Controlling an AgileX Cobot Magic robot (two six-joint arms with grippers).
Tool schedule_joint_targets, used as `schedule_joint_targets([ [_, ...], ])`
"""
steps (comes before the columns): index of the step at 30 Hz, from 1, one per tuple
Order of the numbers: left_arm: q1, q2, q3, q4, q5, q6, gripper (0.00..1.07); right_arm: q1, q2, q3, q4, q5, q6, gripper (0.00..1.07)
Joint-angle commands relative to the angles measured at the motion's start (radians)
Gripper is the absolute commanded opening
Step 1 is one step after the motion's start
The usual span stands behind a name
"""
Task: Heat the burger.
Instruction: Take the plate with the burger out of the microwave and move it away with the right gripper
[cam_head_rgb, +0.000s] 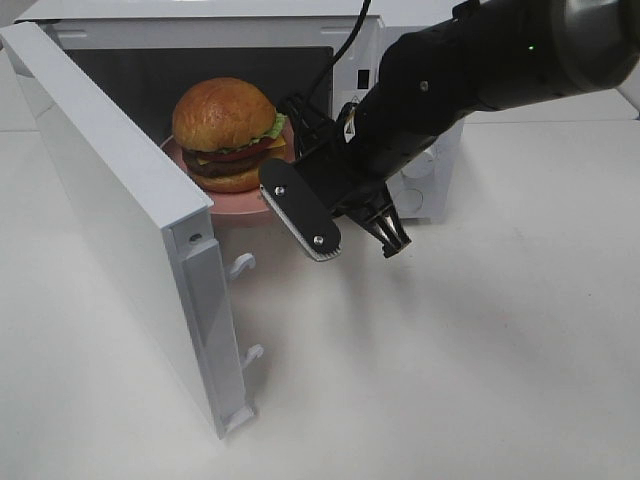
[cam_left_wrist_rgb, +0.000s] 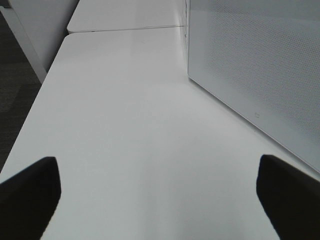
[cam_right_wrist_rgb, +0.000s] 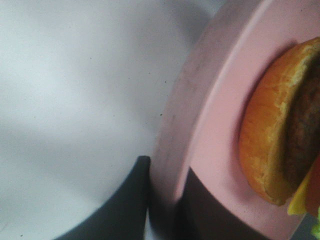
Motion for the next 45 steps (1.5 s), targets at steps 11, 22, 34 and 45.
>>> schedule_joint_targets([
  [11,0.001,-0.019,0.002,0.003,-0.009,-0.002,1.0,-0.012,-0.159,0.13,-0.004,-0.053,0.043,0.0],
  [22,0.001,-0.019,0.002,0.003,-0.009,-0.002,1.0,-0.012,-0.312,0.272,-0.08,-0.055,0.121,0.0],
  [34,0.001,-0.019,0.002,0.003,-0.009,-0.002,1.0,-0.01,-0.492,0.43,-0.222,-0.047,0.32,0.0],
  [45,0.001,-0.019,0.002,0.003,-0.009,-0.002,1.0,-0.009,-0.66,0.543,-0.222,0.029,0.356,0.0],
])
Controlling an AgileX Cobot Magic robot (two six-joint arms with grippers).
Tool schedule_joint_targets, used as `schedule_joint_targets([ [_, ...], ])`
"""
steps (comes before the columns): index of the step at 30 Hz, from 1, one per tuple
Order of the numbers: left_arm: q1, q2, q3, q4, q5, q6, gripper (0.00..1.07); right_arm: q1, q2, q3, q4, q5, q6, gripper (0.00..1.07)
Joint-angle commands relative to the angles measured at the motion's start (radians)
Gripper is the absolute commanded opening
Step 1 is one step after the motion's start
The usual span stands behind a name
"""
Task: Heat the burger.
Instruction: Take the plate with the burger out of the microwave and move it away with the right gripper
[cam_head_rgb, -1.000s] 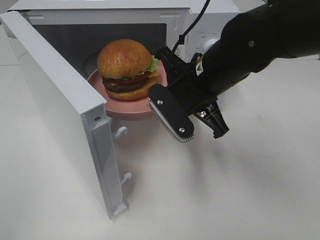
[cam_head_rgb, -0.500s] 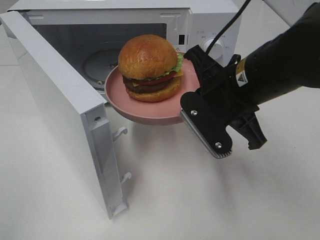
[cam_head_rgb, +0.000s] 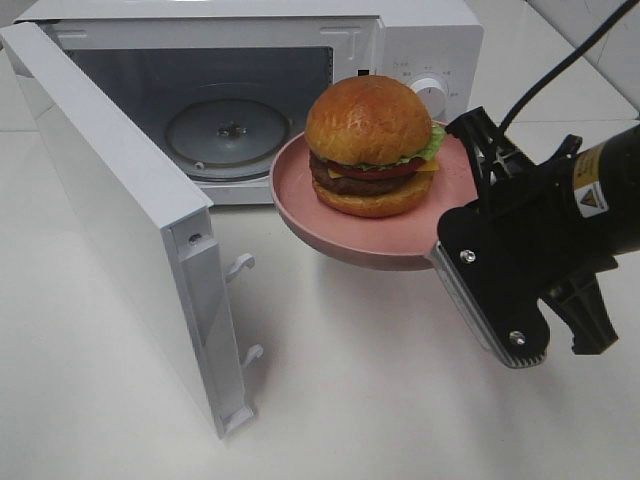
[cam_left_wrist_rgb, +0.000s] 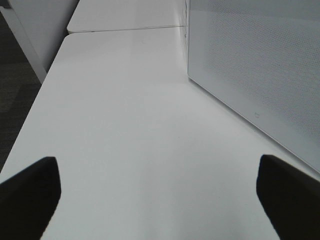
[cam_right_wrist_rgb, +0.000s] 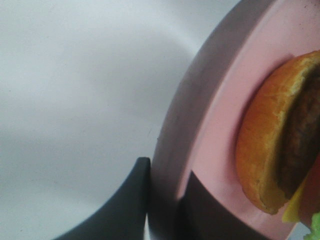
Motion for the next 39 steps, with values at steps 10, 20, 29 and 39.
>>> schedule_joint_targets([
  [10,0.001,-0.019,0.002,0.003,-0.009,-0.002,1.0,-0.006,-0.227,0.052,-0.01,0.096,0.039,0.0],
  [20,0.001,-0.019,0.002,0.003,-0.009,-0.002,1.0,-0.006,-0.38,0.053,-0.026,0.282,0.152,0.0],
  [29,0.001,-0.019,0.002,0.003,-0.009,-0.002,1.0,-0.006,-0.425,0.053,-0.187,0.459,0.472,0.0],
  [39,0.001,-0.019,0.002,0.003,-0.009,-0.002,1.0,-0.006,-0.425,0.053,-0.315,0.55,0.78,0.0],
])
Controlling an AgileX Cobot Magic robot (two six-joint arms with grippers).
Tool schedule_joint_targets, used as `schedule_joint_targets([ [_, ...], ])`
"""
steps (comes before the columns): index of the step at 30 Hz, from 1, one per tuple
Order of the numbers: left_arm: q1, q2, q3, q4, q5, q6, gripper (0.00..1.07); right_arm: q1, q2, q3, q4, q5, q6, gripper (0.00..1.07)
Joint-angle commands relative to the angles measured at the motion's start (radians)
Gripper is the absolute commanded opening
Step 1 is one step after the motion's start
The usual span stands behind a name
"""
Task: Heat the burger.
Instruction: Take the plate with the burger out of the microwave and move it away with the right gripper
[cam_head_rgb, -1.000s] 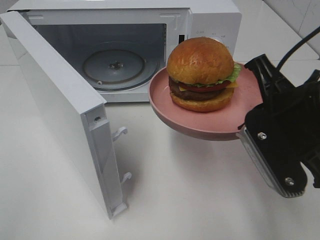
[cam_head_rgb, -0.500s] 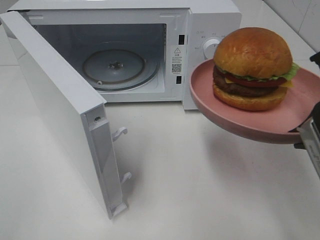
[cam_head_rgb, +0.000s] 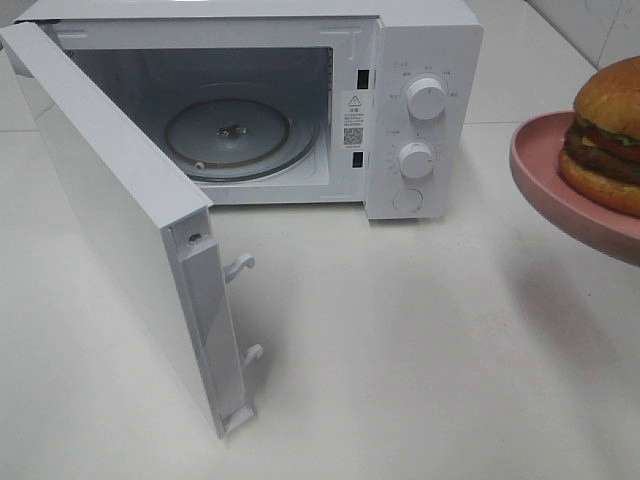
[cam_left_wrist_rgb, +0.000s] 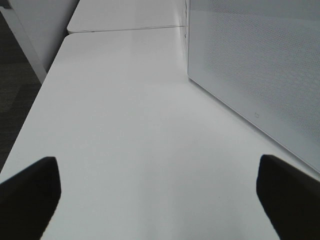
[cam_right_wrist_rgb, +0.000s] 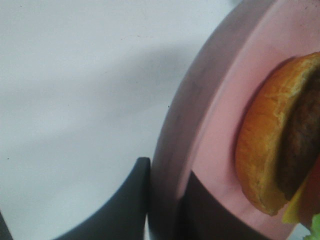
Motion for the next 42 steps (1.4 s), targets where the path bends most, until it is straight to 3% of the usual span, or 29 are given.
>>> schedule_joint_targets([
  [1,0.001,-0.019,0.002,0.003,-0.009,-0.002,1.0,-0.006,-0.015,-0.008,-0.07,-0.016,0.08,0.0],
  [12,0.001,-0.019,0.002,0.003,-0.009,-0.002,1.0,-0.006,0.052,-0.008,-0.159,0.129,0.34,0.0],
  [24,0.001,-0.019,0.002,0.003,-0.009,-0.002,1.0,-0.006,0.28,-0.009,-0.259,0.163,0.854,0.0],
  [38,0.001,-0.019,0.002,0.003,-0.009,-0.002,1.0,-0.006,0.531,-0.019,-0.295,0.176,1.152,0.02],
  [42,0.001,-0.019,0.002,0.003,-0.009,-0.002,1.0,-0.009,0.612,-0.074,-0.307,0.201,1.266,0.02],
])
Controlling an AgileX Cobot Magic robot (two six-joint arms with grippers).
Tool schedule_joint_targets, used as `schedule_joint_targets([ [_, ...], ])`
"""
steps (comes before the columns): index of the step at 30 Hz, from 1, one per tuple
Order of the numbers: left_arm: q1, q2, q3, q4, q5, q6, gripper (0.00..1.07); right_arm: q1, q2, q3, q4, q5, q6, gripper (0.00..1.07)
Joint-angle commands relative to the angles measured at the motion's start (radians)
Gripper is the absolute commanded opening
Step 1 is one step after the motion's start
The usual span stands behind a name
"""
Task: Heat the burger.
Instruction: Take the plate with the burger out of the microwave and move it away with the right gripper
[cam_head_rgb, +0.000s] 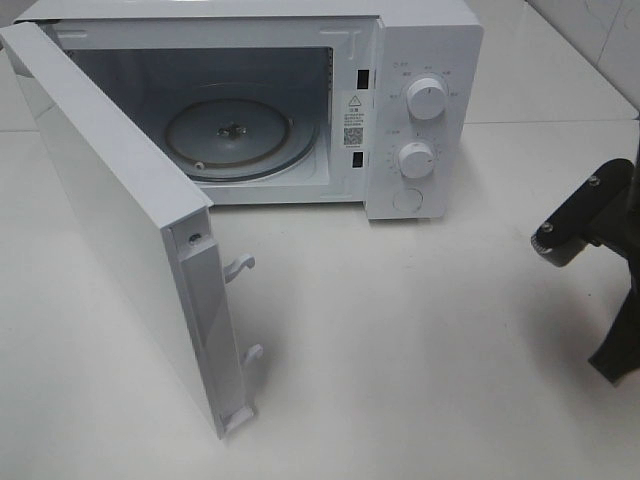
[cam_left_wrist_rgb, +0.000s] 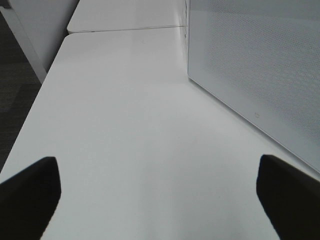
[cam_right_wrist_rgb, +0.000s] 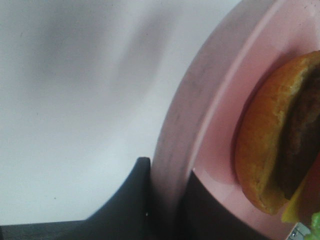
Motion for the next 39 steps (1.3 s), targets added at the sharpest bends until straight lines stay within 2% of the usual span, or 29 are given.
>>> schedule_joint_targets([
  [1,0.001,-0.019,0.002,0.003,-0.009,-0.002,1.0,-0.008,0.06,-0.055,-0.082,0.05,0.121,0.02],
  [7,0.001,-0.019,0.002,0.003,-0.009,-0.002,1.0,-0.022,0.111,-0.079,-0.086,0.045,0.144,0.02],
  [9,0.001,-0.019,0.002,0.003,-0.009,-0.002,1.0,-0.06,0.158,-0.093,-0.078,0.044,0.161,0.02],
  [14,0.001,-0.019,0.002,0.003,-0.009,-0.002,1.0,-0.091,0.179,-0.093,-0.081,0.034,0.161,0.02],
  [19,0.001,-0.019,0.002,0.003,-0.009,-0.002,1.0,-0.174,0.183,-0.093,-0.085,-0.037,0.197,0.02],
  [24,0.001,-0.019,0.002,0.003,-0.009,-0.002,1.0,-0.219,0.204,-0.093,-0.11,-0.054,0.22,0.02],
  [32,0.001,-0.019,0.002,0.003,-0.009,-0.002,1.0,-0.262,0.287,-0.093,-0.133,-0.096,0.254,0.03],
  [39,0.001,-0.019,0.002,0.003,-0.009,-0.002,1.0,-0.264,0.36,-0.094,-0.165,-0.121,0.321,0.05],
])
